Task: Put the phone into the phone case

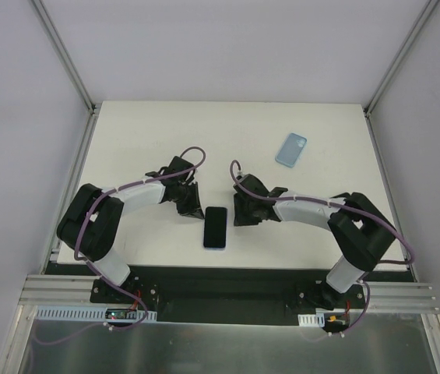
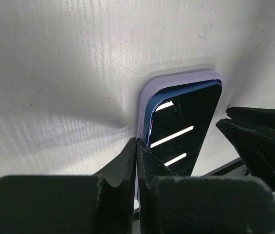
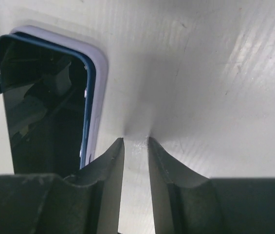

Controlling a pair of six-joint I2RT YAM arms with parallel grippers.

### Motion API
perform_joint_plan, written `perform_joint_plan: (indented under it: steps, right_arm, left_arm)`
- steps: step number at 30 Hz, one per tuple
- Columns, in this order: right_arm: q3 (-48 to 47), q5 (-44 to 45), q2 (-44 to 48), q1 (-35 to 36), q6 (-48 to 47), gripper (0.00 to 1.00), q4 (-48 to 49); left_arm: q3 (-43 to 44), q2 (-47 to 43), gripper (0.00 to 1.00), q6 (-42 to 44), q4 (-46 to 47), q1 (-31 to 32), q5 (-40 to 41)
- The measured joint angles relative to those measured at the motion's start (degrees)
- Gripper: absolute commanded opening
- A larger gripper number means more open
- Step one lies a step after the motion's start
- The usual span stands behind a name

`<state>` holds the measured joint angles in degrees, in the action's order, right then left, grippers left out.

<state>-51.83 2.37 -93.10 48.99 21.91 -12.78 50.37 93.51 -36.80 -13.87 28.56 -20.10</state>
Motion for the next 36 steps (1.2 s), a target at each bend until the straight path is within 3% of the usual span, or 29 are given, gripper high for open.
perform_joint_plan:
  steps: [11, 21, 28, 33, 36]
  right_arm:
    - [-2.82, -5.22, -6.03, -3.23, 0.11, 0.27, 7.10]
    - [-3.17, -5.62, -6.95, -3.50, 1.46, 0.17, 8.31]
    - [-3.19, -5.60, -7.08, -3.54, 1.73, 0.17, 8.39]
    - [-3.19, -5.57, -7.08, -3.67, 2.03, 0.17, 8.35]
    - [-3.04, -5.62, -6.67, -3.91, 2.01, 0.18, 7.93]
  left_arm:
    - [0.11, 0.17, 0.00, -0.02, 0.09, 0.35, 1.55]
    - [1.95, 1.81, 0.00, -0.02, -0.20, 0.33, 2.60]
    - [2.01, 1.90, 0.00, -0.02, -0.20, 0.35, 2.64]
    - [2.23, 1.88, 0.09, -0.02, -1.77, 0.35, 4.39]
    - [2.36, 1.25, 0.23, 0.09, -3.32, 0.33, 5.81]
